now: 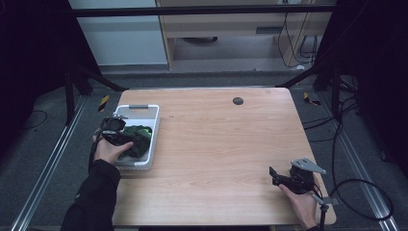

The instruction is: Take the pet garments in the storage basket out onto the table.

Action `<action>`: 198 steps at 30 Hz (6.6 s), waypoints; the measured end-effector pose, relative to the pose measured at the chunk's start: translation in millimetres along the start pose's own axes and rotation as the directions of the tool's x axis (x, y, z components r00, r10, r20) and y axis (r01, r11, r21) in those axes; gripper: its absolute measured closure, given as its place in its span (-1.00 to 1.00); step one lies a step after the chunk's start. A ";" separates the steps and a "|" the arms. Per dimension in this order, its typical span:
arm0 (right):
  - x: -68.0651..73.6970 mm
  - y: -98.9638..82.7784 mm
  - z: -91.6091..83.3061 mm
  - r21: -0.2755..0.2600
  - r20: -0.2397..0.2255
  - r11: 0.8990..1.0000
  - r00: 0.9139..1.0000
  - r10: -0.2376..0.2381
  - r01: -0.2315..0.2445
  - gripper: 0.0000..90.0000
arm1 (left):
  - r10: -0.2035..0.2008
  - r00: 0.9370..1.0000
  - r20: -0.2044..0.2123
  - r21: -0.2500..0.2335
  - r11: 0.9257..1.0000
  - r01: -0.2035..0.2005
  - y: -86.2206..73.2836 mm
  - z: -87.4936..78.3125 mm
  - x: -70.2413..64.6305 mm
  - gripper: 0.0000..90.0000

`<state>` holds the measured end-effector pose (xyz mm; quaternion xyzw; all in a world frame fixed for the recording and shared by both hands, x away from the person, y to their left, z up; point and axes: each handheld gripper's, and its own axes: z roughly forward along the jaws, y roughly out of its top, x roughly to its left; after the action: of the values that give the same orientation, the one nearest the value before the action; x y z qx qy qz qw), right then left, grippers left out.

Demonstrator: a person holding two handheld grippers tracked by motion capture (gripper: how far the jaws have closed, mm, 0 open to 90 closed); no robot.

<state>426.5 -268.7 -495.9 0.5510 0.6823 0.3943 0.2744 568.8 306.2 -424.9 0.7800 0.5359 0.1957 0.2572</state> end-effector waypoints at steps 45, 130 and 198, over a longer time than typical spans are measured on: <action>-0.3 -1.4 2.8 0.024 -0.019 1.000 1.000 -0.008 0.008 -0.82 | -0.081 0.997 0.001 0.002 0.997 0.081 -6.8 9.1 -1.6 0.57; 0.0 -0.9 1.7 0.012 -0.012 1.000 1.000 -0.009 0.009 -0.82 | 0.258 0.954 0.151 -0.328 0.924 -0.198 30.9 -136.5 -56.6 0.66; -0.7 -0.9 1.4 -0.003 -0.008 1.000 1.000 -0.024 0.024 -0.82 | 0.679 0.630 0.377 -0.191 0.722 -0.665 62.2 -81.9 -188.8 0.65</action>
<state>427.3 -269.1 -497.4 0.5406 0.6894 0.3944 0.2773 501.1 126.8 -327.7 0.9414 0.1345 0.1130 0.2878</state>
